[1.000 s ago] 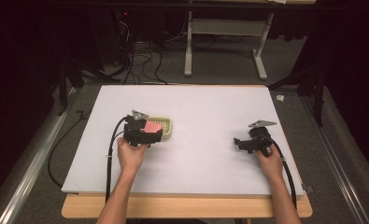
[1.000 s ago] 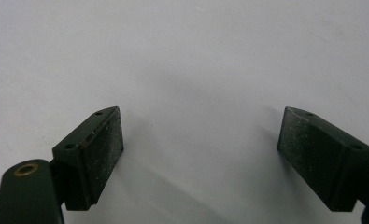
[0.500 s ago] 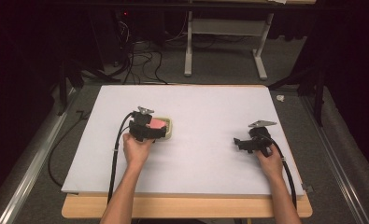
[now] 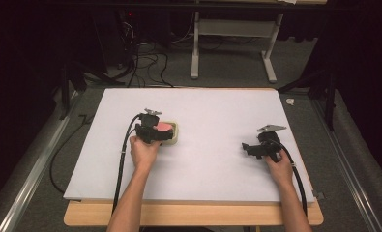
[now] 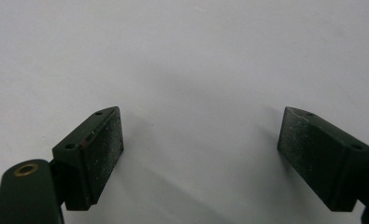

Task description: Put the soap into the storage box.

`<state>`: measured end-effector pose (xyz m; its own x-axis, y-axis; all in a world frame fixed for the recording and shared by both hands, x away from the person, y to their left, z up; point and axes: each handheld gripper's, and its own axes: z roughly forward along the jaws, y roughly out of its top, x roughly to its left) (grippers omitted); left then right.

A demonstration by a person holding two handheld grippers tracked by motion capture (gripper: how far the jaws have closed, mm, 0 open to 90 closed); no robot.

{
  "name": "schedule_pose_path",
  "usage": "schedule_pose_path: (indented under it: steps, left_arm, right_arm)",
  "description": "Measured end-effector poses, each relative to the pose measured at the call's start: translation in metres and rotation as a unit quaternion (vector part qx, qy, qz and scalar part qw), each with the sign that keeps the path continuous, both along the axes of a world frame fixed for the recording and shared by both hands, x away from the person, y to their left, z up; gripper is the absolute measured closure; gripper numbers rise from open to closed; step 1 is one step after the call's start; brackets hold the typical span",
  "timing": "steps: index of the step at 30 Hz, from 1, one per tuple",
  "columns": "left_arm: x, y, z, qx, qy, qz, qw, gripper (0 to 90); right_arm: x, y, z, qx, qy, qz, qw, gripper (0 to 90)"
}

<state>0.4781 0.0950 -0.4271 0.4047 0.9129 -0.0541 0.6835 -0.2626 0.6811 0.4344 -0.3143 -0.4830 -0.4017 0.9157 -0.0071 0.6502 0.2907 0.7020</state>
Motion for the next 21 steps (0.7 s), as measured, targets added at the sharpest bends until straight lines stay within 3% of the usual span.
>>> schedule_pose_path:
  steps: [21]
  left_arm:
    - [0.011, -0.002, -0.015, 0.016, 0.02, 0.015, 0.9996, 13.9]
  right_arm:
    - [0.0, 0.0, 0.0, 0.0, 0.0, 0.0, 1.0, 14.8]
